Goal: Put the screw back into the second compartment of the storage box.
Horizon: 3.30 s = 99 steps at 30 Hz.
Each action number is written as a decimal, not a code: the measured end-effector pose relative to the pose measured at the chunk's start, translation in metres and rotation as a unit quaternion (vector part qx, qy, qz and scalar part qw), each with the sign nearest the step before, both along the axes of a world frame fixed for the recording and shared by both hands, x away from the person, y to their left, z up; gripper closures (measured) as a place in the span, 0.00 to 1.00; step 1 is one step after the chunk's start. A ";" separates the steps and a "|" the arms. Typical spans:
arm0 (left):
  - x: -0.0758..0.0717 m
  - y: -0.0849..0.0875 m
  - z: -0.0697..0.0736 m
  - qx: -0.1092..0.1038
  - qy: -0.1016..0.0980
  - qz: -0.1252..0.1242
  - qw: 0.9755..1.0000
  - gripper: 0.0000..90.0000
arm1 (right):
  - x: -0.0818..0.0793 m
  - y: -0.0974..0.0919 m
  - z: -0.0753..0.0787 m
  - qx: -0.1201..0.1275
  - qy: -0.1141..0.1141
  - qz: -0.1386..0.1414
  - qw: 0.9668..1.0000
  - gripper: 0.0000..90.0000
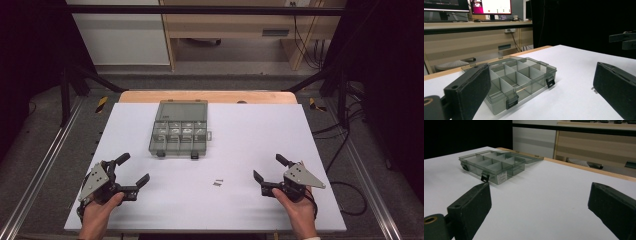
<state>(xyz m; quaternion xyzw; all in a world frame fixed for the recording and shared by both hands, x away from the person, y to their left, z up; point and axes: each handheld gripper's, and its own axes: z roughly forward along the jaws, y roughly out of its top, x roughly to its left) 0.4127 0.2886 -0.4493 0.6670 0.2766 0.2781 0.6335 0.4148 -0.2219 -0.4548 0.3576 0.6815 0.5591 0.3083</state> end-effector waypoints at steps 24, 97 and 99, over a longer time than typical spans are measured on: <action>-0.001 -0.003 0.000 0.016 0.009 0.000 1.000 0.01 | 0.017 0.058 0.047 -0.156 0.115 0.064 0.979 0.06; 0.002 0.000 -0.001 0.012 0.021 0.004 1.000 0.02 | 0.071 0.146 0.004 -0.342 0.282 0.200 0.874 0.83; 0.002 0.000 -0.001 0.013 0.021 0.003 1.000 0.02 | 0.071 0.147 0.003 -0.343 0.286 0.200 0.872 0.85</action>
